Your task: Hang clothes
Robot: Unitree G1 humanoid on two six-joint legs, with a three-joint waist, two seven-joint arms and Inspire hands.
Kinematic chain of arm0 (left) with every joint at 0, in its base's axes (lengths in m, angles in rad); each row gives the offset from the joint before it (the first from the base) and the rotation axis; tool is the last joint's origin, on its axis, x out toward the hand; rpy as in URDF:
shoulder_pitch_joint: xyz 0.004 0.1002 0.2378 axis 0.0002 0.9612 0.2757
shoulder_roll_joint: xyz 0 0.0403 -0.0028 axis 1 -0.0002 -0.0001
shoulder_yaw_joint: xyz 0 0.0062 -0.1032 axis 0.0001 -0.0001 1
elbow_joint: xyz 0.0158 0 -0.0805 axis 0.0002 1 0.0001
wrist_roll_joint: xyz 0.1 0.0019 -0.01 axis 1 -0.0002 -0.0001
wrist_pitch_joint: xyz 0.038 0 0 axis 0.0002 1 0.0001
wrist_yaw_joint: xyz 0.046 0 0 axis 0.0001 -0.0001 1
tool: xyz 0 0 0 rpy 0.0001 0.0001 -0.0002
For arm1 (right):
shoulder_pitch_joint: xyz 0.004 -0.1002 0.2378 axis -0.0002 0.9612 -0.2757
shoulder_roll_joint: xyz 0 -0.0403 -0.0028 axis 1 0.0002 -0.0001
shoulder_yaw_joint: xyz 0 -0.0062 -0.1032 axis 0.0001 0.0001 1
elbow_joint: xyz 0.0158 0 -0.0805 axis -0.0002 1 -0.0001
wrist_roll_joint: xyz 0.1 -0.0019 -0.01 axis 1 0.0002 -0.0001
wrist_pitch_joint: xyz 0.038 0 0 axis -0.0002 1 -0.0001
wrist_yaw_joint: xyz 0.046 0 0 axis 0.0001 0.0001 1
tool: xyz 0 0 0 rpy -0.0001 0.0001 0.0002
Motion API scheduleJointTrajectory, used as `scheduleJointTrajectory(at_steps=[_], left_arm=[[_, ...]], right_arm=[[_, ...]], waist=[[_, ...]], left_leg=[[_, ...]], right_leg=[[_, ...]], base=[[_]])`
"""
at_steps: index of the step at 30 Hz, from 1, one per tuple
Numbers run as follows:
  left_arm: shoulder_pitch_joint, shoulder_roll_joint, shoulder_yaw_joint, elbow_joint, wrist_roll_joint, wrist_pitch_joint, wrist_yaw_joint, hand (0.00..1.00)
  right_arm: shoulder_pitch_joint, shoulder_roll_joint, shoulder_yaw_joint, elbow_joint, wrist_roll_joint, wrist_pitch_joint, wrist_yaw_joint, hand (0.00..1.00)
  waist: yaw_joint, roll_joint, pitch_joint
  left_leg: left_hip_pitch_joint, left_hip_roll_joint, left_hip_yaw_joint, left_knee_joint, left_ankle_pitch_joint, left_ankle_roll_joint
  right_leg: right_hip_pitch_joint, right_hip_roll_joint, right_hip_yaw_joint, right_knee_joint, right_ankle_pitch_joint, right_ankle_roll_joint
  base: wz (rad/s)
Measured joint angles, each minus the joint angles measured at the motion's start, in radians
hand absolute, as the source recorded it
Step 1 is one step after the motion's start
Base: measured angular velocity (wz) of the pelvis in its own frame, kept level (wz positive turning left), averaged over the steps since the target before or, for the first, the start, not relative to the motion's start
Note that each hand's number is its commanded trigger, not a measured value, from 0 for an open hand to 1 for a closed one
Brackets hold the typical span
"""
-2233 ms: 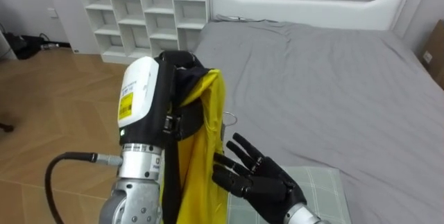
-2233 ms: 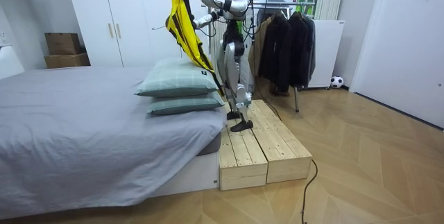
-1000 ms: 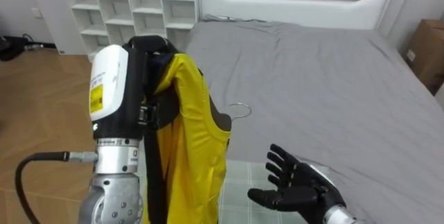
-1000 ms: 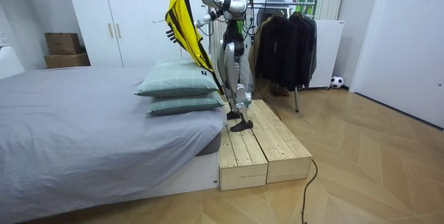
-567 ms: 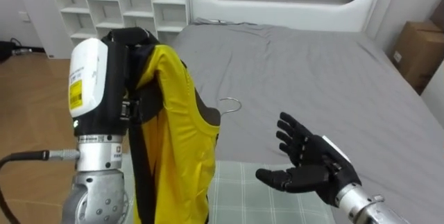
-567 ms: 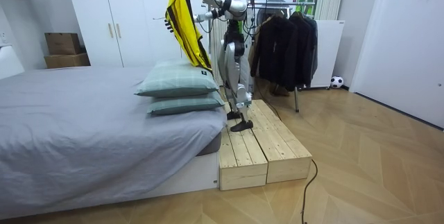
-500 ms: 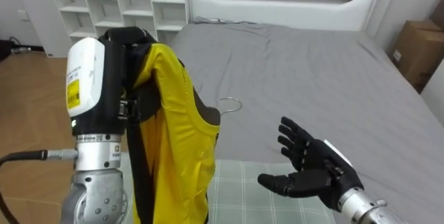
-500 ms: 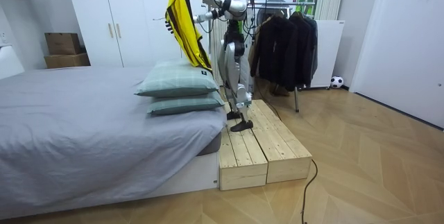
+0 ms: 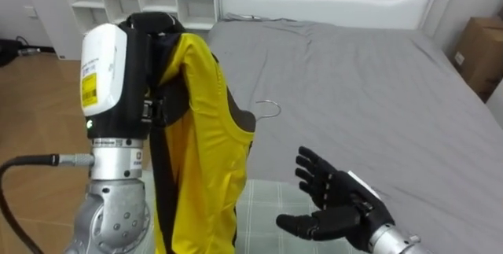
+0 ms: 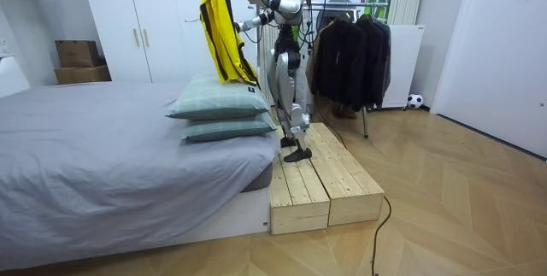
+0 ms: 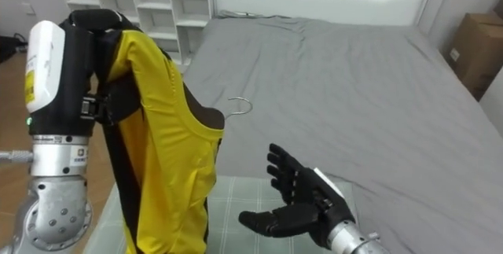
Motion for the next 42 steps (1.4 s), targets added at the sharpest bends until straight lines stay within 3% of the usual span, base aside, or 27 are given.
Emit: scheduleJointTrajectory(at_steps=[13,19,32,36,42], left_arm=[[-0.004,-0.006,0.005,-0.001,0.008,-0.001,0.002,1.00],[-0.056,-0.019,0.005,-0.001,0.023,0.001,0.002,1.00],[-0.079,-0.041,0.003,-0.001,0.047,0.001,-0.012,1.00],[-0.085,-0.041,0.001,-0.006,0.040,0.001,-0.035,1.00],[-0.089,-0.066,0.002,-0.024,0.039,0.001,-0.037,1.00]], right_arm=[[-0.009,0.043,0.012,0.071,0.090,0.001,0.053,0.00],[-0.068,0.085,0.017,0.103,0.141,0.001,0.059,0.00],[-0.084,0.097,0.047,0.103,0.191,0.001,0.062,0.00],[-0.086,0.095,0.065,0.103,0.226,0.001,0.076,0.00],[-0.150,0.098,0.115,0.186,0.251,0.001,0.105,0.00]], waist=[[0.007,0.008,-0.0034],[0.006,0.009,-0.0042],[0.007,0.018,-0.0046],[0.024,0.024,-0.0047],[0.034,0.028,-0.0051]], left_leg=[[0.001,0.000,-0.005,0.004,0.000,0.000],[0.000,0.000,-0.007,0.009,0.000,0.000],[0.000,-0.003,-0.008,0.009,0.000,0.000],[-0.001,-0.003,-0.008,0.009,0.000,0.000],[-0.001,-0.004,-0.010,0.009,0.001,0.001]], right_leg=[[0.003,-0.001,-0.013,0.001,0.000,0.000],[0.006,-0.003,-0.023,0.001,0.000,0.000],[0.007,-0.006,-0.027,0.001,0.000,0.000],[0.005,-0.007,-0.027,0.001,0.000,0.000],[0.005,-0.007,-0.028,0.001,0.000,0.000]], base=[[0.01],[0.01],[0.00],[0.00],[0.00]])
